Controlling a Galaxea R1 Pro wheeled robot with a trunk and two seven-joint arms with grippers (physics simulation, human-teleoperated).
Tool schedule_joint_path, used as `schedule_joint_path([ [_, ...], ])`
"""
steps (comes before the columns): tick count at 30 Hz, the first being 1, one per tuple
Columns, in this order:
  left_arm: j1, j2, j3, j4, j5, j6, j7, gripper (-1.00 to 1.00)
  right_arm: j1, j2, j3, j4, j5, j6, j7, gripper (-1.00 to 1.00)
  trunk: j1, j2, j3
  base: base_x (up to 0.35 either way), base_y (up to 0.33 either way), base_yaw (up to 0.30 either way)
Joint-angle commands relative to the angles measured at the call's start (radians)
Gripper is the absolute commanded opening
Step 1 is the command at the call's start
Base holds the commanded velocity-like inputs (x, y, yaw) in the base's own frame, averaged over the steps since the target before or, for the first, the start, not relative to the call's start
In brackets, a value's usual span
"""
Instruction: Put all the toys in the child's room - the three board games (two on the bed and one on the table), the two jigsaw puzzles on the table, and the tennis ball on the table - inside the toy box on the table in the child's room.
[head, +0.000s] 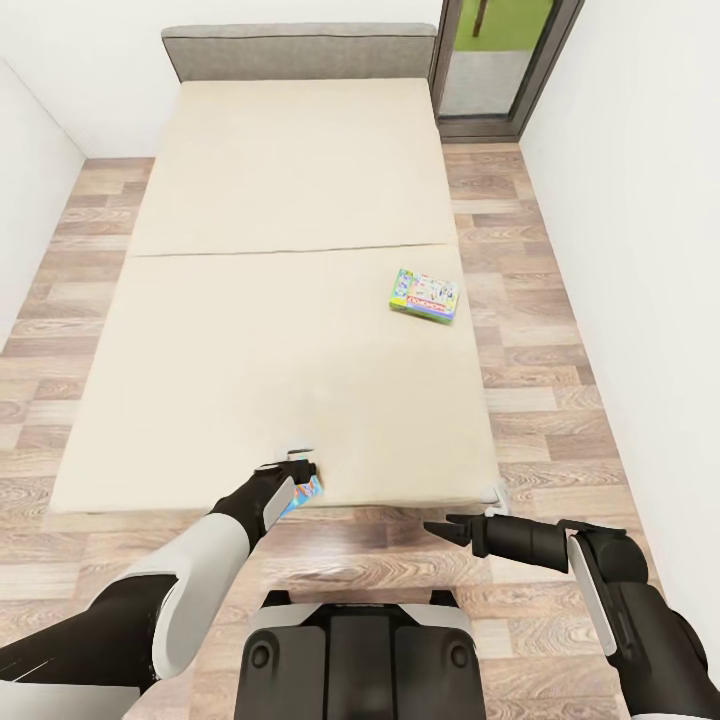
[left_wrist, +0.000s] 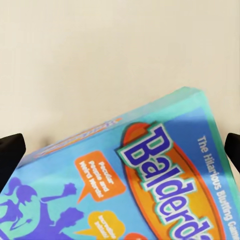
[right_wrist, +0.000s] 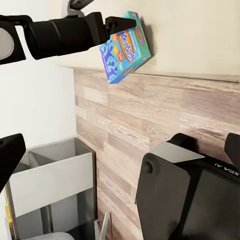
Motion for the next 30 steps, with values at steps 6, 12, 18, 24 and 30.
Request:
schedule_joint_path([
  [6, 0.0, -0.001, 0.006, -0.003, 0.0, 0.005, 0.002, 1.0, 0.0, 0.0, -0.001, 0.0, -0.003, 0.008, 0.001, 1.0, 0.0, -0.001, -0.001, -0.049, 0.0, 0.0],
  [12, 0.0, -0.001, 0.006, -0.003, 0.0, 0.004, 0.002, 1.0, 0.0, 0.0, -0.001, 0.0, -0.003, 0.008, 0.001, 1.0, 0.0, -0.001, -0.001, -0.004, 0.0, 0.0],
  [18, 0.0, -0.001, 0.006, -0.003, 0.0, 0.003, 0.002, 1.0, 0.0, 0.0, -0.001, 0.0, -0.003, 0.008, 0.001, 1.0, 0.0, -0.001, -0.001, 0.0, 0.0, 0.0],
  [24, 0.0, -0.001, 0.015, -0.006, 0.001, 0.002, 0.002, 1.0, 0.0, 0.0, -0.001, 0.0, -0.003, 0.008, 0.001, 1.0, 0.0, -0.001, -0.001, 0.0, 0.0, 0.0],
  [30, 0.0, 0.016, 0.021, -0.064, 0.008, 0.008, 0.005, 1.0, 0.0, 0.0, -0.001, 0.0, -0.003, 0.008, 0.001, 1.0, 0.0, -0.001, -0.001, 0.0, 0.0, 0.0],
])
